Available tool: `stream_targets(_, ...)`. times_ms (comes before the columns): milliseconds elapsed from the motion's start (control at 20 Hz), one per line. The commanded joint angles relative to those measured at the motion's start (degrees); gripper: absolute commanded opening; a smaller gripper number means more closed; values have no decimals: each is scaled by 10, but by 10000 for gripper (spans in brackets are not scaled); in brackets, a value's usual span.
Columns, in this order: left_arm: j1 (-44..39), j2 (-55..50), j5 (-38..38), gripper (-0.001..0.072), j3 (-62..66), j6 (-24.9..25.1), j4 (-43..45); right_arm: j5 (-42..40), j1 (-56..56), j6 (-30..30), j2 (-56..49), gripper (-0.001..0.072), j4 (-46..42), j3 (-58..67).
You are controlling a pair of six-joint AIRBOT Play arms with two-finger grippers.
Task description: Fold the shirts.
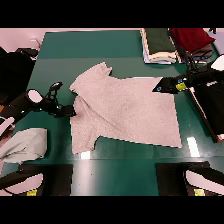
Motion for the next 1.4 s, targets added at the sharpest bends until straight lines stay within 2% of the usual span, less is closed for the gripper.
stream_targets(0,-5,-35,-3,526,0,34,-68,-2,0,0,0,433,1,0)
stream_targets(50,-13,-39,-7,525,0,45,-83,-3,0,0,0,432,5,0)
stream_targets(100,-23,-39,-8,469,0,45,-82,-3,0,0,0,432,9,0)
stream_targets(200,-28,-39,-21,85,5,45,-84,1,-4,0,1,433,8,0)
stream_targets(250,-27,-38,-33,23,15,45,-79,15,-12,0,1,432,6,0)
stream_targets(400,-27,1,-57,23,48,45,-55,77,-49,0,10,432,-45,-21)
stream_targets(600,-27,75,-56,23,54,45,-46,79,-152,0,89,434,-100,-179)
stream_targets(650,-27,82,-58,23,54,45,-46,79,-183,0,109,464,-119,-224)
stream_targets(700,-27,85,-58,24,54,45,-46,80,-219,0,126,546,-138,-271)
stream_targets(750,-27,85,-58,24,54,45,-50,82,-252,0,139,569,-153,-309)
stream_targets(800,-27,85,-57,24,54,45,-50,81,-288,0,149,563,-163,-347)
stream_targets(1000,-27,85,-54,24,54,45,-55,71,-366,-7,157,556,-160,-432)
stream_targets(1200,-27,85,-53,23,54,45,-57,40,-328,-7,116,553,-120,-450)
stream_targets(1350,-27,86,-56,23,54,45,-57,-2,-252,-16,96,255,-64,-447)
